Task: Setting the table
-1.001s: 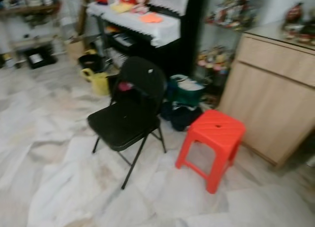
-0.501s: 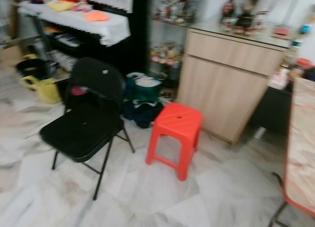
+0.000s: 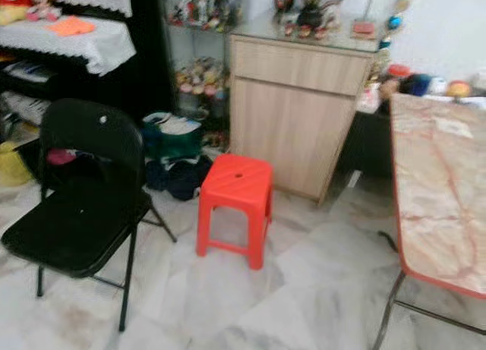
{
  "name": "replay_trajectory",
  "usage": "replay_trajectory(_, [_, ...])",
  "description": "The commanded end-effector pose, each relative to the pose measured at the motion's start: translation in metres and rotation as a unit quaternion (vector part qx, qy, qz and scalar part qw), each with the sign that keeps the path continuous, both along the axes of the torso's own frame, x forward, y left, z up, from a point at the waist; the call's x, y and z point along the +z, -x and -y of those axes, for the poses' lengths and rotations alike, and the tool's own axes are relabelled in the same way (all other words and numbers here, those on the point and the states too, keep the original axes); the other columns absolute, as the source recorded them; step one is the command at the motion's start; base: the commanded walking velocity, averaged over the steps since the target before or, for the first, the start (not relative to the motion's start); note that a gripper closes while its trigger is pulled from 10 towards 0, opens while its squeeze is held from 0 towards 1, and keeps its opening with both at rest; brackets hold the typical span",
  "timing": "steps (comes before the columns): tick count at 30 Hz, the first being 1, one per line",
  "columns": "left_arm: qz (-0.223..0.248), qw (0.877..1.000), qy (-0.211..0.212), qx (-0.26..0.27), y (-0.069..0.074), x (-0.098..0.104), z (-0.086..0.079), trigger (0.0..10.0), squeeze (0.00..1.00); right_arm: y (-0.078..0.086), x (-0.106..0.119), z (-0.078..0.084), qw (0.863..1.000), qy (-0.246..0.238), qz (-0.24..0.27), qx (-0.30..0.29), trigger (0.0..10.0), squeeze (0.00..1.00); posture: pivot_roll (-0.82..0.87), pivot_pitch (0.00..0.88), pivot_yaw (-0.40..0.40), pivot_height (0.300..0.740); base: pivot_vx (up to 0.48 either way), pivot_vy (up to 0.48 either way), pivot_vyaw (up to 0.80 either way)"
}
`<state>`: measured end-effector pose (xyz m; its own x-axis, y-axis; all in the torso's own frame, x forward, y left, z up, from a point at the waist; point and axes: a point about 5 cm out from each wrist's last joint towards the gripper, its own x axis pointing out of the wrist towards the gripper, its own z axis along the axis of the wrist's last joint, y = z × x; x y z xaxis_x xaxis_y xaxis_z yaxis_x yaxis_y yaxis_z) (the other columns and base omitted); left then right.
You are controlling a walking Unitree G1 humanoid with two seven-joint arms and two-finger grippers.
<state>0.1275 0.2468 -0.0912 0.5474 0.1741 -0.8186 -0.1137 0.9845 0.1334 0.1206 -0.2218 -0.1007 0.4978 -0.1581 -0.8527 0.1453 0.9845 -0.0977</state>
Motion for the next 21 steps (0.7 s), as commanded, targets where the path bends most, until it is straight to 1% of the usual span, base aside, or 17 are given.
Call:
replay_trajectory(1, [0.035,0.997,0.064,-0.032,-0.0668,0.0149,0.0473,10.0,0.00,-0.0967,0.0303,-0.0670,0.994,-0.100,0.052,-0.016,10.0,0.00,0.02,0.038,-0.030,0.740,0.000,0.000,-0.72])
replay_trajectory(5, [0.035,0.997,0.063,-0.032,-0.0667,0.0150,0.0466,10.0,0.00,-0.0974,0.0307,-0.0673,0.994,-0.099,0.053,-0.015,10.0,0.00,0.03,0.037,-0.029,0.740,0.000,0.000,-0.72])
replay_trajectory(9, [0.036,0.997,0.059,-0.032,-0.0672,0.0155,0.0444,10.0,0.00,-0.0991,0.0319,-0.0683,0.993,-0.096,0.061,-0.012,10.0,0.00,0.03,0.042,-0.025,0.740,0.000,0.000,0.00])
replay_trajectory(12, [0.029,0.997,0.051,-0.044,-0.0662,0.0150,0.0439,10.0,0.00,-0.0990,0.0318,-0.0683,0.994,-0.095,0.061,-0.009,10.0,0.00,0.03,0.041,-0.024,0.740,0.000,0.000,0.00])
replay_trajectory(16, [0.032,0.997,0.042,-0.052,-0.0668,0.0157,0.0427,10.0,0.00,-0.0986,0.0317,-0.0692,0.993,-0.101,0.064,-0.018,10.0,0.00,0.04,0.043,-0.021,0.740,0.000,0.000,0.00])
replay_trajectory(17, [0.030,0.997,0.035,-0.056,-0.0671,0.0159,0.0420,10.0,0.00,-0.0989,0.0318,-0.0693,0.993,-0.101,0.065,-0.019,10.0,0.00,0.04,0.046,-0.021,0.740,0.000,-0.472,0.00])
replay_trajectory(21, [0.029,0.997,0.037,-0.054,-0.0666,0.0156,0.0420,10.0,0.00,-0.0992,0.0320,-0.0693,0.993,-0.100,0.066,-0.019,10.0,0.00,0.04,0.049,-0.022,0.740,0.000,-0.472,0.00])
